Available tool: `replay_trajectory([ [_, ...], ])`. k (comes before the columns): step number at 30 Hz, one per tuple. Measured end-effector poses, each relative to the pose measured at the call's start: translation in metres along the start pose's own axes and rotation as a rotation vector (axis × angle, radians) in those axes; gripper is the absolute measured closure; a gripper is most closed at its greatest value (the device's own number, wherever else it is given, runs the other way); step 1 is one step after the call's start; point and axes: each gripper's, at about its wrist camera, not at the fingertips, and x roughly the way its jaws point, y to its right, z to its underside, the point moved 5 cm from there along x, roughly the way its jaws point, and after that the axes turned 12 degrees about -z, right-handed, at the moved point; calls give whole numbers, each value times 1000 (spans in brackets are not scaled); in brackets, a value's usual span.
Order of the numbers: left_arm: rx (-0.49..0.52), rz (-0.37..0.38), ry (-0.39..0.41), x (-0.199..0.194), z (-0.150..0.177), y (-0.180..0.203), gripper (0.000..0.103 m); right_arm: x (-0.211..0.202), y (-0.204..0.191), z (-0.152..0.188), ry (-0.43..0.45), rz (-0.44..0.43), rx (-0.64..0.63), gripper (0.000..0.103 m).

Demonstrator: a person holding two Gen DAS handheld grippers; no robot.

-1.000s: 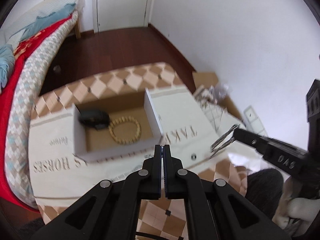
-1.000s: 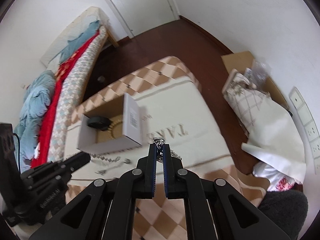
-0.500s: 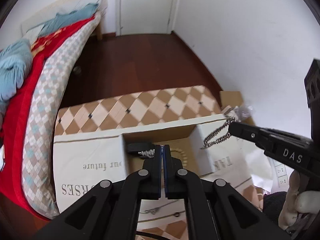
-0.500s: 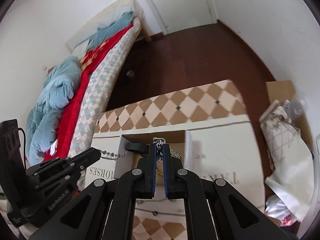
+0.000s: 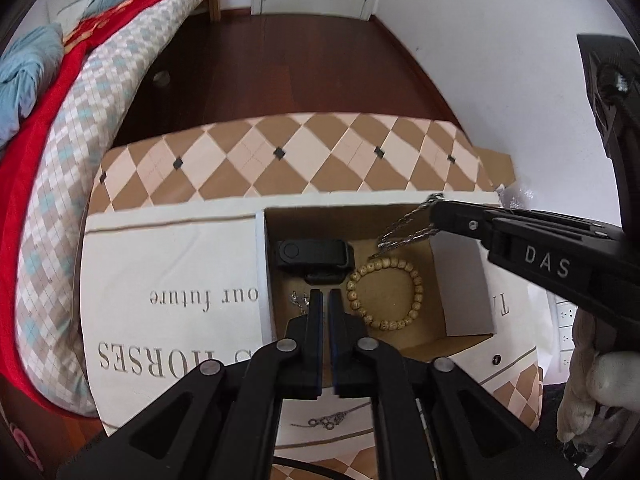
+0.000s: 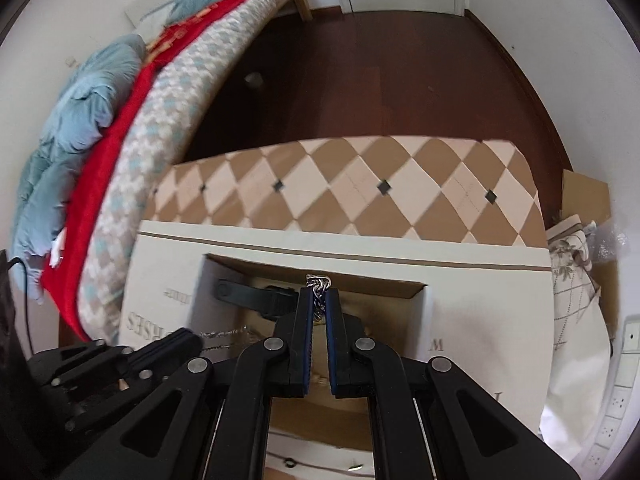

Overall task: Organize jewelry
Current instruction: 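Lower both silver bracelets into the white box and open both tools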

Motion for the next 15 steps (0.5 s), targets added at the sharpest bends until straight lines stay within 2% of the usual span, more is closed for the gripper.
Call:
replay_trajectory([
  [4,-17,-54,-4,2,-1,-2,98,-10,12,0,26,50,-1,96],
  [6,-19,-73,1,1,-2,-3,98,-20,11,-1,51,55,-8,87],
  [8,-20,-101,12,-3,-4,-4,97,-31,10,-3,78,65,-7,67],
  [11,-20,-143,48,-14,-6,-6,88,-49,9,0,113,106,-19,62],
  [12,-20,-160,58,-17,-7,-8,76,-55,10,2,120,126,-20,59],
  [13,-22,-183,81,-23,-7,-10,53,-58,11,5,122,142,-21,48],
  [14,-28,-199,99,-27,-7,-12,39,-63,12,10,126,169,-20,37],
  [15,-38,-218,118,-31,-7,-15,22,-66,14,15,131,190,-21,33],
])
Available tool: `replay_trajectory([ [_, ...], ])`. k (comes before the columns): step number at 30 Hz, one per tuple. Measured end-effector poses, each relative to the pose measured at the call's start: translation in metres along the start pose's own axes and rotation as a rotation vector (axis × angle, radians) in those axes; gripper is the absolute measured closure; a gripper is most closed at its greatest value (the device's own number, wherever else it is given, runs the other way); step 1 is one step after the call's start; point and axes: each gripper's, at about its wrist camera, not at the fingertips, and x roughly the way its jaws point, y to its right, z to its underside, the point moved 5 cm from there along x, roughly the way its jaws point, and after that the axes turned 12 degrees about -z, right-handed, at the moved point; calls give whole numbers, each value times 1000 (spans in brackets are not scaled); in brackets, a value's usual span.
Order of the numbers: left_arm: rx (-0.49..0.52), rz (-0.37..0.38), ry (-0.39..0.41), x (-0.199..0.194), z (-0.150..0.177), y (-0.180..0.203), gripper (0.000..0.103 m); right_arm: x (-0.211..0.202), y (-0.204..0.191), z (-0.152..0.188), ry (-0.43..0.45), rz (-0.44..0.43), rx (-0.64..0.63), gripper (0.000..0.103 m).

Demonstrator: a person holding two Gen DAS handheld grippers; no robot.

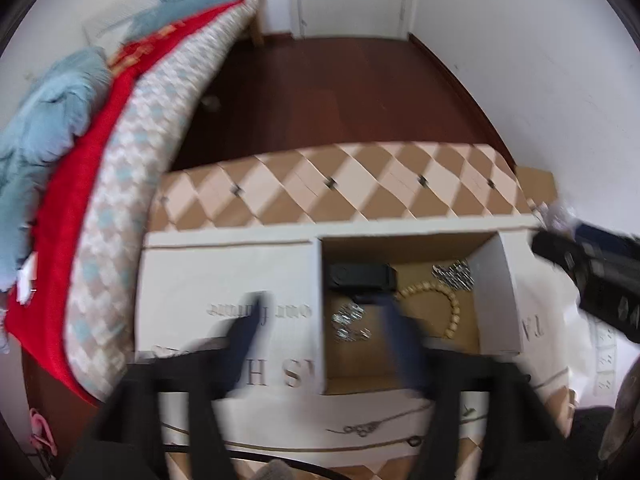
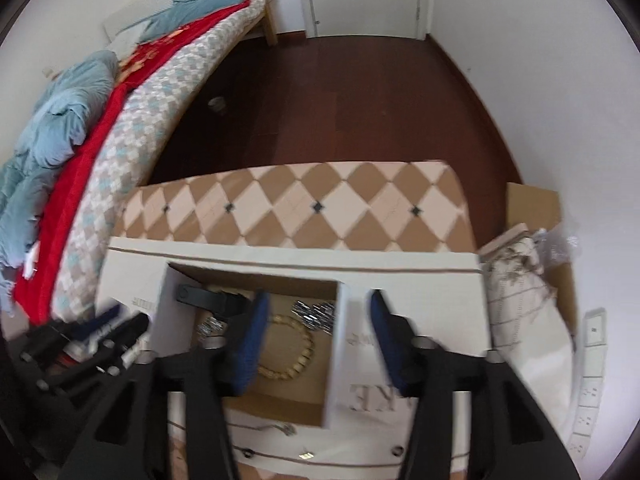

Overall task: Organize jewelry
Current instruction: 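Lower both silver bracelets into the white box and open both tools, then withdraw both tools from the box back over the table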

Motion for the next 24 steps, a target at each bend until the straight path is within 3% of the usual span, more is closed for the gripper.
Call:
replay_trajectory([
  [3,-21,-41,51,-9,3,-11,20,-8,6,19,4,70,-9,17],
  [6,-17,-83,46,-8,11,-16,0,-8,8,39,-11,99,-4,4],
  [7,-13,-88,41,-6,15,-17,0,-7,8,45,-13,108,-3,2],
  [15,-18,-105,29,-7,36,-24,0,-8,1,71,-11,124,12,0],
  [24,-54,-100,100,-40,41,-38,0,-29,-16,76,31,107,13,0],
])
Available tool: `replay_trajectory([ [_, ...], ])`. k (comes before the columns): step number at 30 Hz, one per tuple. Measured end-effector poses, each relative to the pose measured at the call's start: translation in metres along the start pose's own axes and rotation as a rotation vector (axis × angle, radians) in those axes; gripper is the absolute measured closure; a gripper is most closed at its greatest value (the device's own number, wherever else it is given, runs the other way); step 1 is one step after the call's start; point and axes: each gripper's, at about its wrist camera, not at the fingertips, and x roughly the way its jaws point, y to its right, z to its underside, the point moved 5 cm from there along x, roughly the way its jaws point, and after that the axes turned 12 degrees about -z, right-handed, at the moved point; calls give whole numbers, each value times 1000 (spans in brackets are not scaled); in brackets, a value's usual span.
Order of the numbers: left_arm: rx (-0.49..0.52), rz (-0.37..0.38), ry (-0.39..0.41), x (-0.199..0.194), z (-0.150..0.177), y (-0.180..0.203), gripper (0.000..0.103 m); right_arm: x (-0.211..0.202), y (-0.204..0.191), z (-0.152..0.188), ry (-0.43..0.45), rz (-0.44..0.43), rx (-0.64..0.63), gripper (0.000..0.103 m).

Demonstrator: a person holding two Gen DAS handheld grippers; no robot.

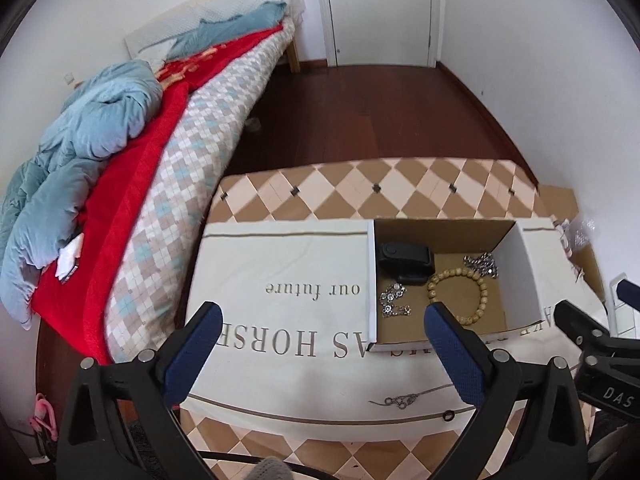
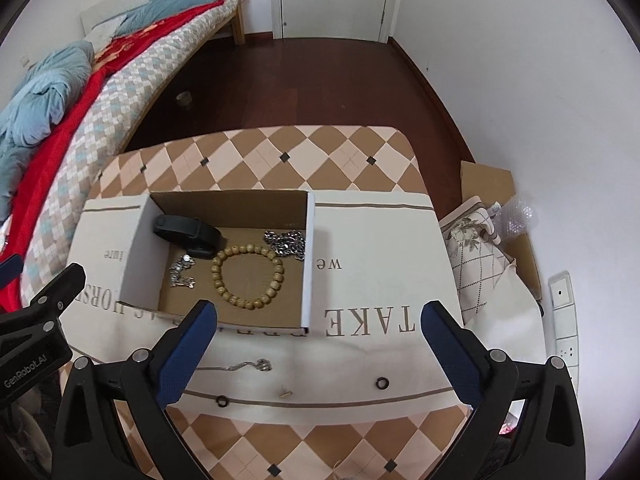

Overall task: Organize jewelry
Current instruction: 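Withdraw both tools from the box back over the table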

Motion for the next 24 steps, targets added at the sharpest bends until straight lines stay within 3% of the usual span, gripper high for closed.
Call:
replay_trajectory([
  [24,-52,14,162,-113,17,-42,0,-119,-34,30,188,-41,-33,0],
])
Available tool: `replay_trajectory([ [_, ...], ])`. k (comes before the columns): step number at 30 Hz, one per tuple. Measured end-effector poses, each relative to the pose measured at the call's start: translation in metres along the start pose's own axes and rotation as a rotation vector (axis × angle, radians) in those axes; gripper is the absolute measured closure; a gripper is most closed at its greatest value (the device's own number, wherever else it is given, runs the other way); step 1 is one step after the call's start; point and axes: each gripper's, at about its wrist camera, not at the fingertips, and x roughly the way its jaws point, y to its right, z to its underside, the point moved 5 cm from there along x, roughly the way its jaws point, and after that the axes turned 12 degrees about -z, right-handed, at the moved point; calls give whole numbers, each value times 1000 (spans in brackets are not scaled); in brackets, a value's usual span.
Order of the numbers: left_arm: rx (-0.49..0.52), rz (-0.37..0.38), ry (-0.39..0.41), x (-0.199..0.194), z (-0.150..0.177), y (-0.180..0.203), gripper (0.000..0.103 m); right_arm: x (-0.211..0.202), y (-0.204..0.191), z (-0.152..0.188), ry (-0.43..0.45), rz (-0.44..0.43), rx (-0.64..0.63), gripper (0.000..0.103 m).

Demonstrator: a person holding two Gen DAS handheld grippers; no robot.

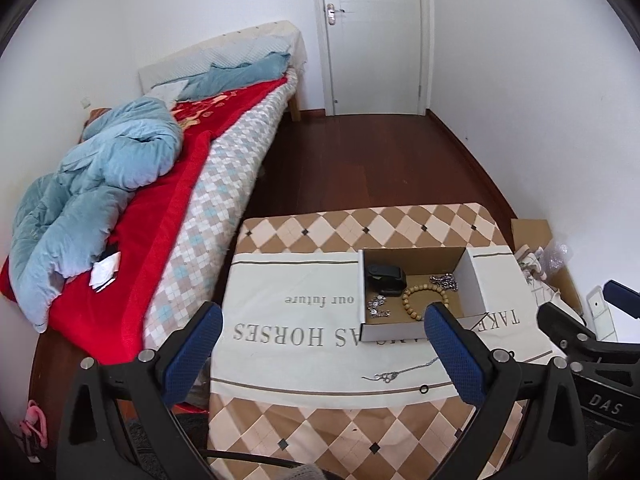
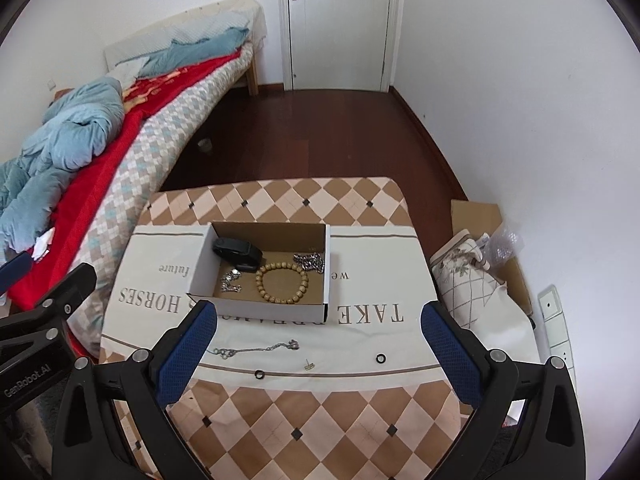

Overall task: Organize jewelry
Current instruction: 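Withdraw both tools from the box back over the table, then grasp the gold stud earring with right tool while left tool reaches a black ring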

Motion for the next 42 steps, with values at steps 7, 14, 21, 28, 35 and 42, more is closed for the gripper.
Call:
replay_trajectory([
  [7,-54,-88,37,6,8,-21,0,-1,15,18,7,-30,70,0],
  [14,-14,-182,-77,64,46,-15,0,67,51,65,-124,-65,186,40],
  [21,34,-233,-180,112,80,-5,0,126,61,101,-214,-95,204,41],
  [28,82,-229,-276,143,101,5,0,165,53,122,-270,-99,175,51],
  [35,70,-195,-324,153,108,4,1,185,36,129,-282,-54,87,76],
  [42,117,-104,-303,140,110,32,1,175,39,130,-251,-47,89,101],
])
